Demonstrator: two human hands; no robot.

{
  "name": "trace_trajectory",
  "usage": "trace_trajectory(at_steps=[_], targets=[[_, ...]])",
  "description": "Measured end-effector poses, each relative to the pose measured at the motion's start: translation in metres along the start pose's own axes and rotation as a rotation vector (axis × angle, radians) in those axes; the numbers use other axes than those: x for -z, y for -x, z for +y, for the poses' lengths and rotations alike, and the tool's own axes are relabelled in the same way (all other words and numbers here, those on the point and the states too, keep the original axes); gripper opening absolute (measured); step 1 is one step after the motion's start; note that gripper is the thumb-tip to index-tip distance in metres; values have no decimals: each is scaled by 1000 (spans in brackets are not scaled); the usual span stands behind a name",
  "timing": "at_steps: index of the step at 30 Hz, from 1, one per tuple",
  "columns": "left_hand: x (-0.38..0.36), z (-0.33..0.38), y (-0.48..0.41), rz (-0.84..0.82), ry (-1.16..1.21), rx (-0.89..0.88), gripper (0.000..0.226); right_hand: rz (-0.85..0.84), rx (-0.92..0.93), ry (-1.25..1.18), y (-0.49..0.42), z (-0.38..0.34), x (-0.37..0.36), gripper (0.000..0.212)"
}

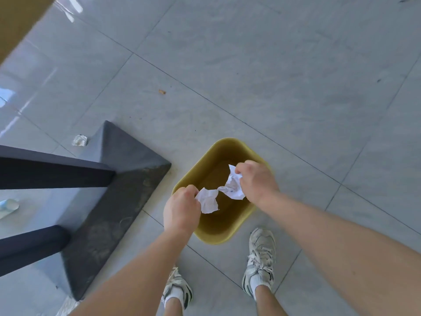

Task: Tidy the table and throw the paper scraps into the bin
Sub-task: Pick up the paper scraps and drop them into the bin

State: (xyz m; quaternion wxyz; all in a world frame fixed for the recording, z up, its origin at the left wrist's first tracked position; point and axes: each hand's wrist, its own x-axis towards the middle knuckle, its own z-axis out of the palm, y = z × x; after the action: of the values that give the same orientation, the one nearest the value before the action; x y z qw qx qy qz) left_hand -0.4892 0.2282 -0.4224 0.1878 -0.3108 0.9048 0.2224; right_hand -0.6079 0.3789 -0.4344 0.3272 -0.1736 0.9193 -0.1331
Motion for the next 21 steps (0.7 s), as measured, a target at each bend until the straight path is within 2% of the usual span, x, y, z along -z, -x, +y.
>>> trace_trajectory(at_steps=[5,13,16,21], targets=[[-14,-3,-6,-20,-93,-122,17,-37,-3,47,-7,6,-10,24],[-17,-9,-8,-12,-309,-273,28,-7,141,96,-5,8,-20,26],[-17,-11,-6,12,-366,-289,34,-14,159,153,-3,7,-24,27],[-9,-10,-3,39,-358,-279,29,-31,161,180,2,1,-25,27]])
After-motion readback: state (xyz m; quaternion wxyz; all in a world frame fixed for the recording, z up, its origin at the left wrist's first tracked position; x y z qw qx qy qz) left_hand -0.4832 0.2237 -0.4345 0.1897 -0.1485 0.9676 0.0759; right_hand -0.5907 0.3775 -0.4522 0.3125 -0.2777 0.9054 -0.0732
